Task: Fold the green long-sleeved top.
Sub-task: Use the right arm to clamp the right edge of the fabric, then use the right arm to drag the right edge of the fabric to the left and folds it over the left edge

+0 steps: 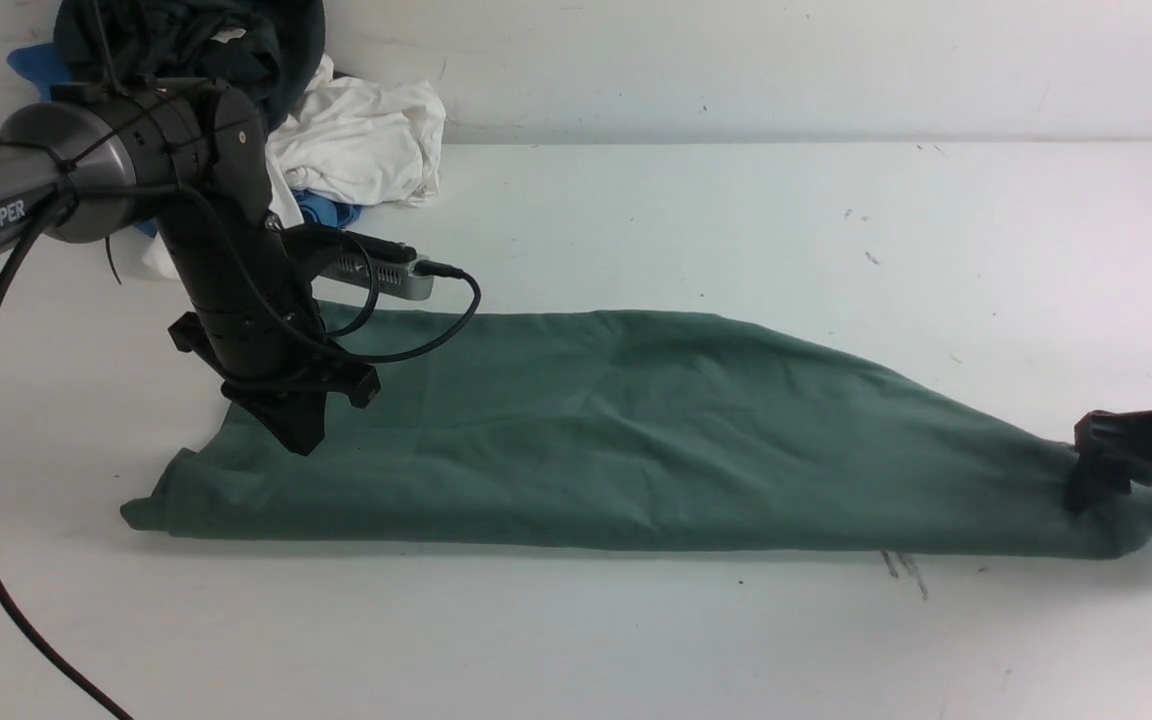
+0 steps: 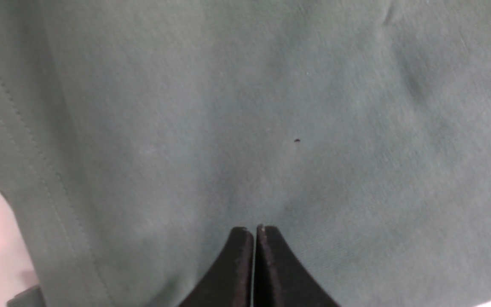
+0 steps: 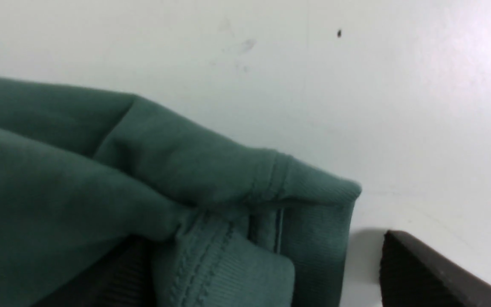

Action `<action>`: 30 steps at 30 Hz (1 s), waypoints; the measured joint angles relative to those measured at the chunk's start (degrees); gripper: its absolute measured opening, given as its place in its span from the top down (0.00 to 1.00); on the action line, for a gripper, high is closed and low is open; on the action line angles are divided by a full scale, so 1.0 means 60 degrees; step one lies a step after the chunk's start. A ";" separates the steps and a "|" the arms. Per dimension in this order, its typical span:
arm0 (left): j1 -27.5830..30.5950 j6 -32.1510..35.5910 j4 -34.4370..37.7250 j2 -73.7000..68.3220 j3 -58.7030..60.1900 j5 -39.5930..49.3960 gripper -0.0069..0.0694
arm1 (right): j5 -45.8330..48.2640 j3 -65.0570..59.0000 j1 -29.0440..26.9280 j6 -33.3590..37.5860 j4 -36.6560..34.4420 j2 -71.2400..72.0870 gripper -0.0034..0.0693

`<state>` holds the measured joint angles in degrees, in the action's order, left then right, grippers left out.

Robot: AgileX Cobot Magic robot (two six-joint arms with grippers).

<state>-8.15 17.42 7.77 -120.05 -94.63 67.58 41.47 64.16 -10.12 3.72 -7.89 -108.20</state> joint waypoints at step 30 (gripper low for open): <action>0.0000 0.0191 0.1077 0.0704 -0.1258 0.0273 0.92 | 0.1348 -0.0028 0.0858 -0.1849 0.4929 0.3011 0.88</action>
<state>-8.15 18.57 14.23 -115.83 -102.18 69.22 49.56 63.99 -4.97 -7.37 21.68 -90.14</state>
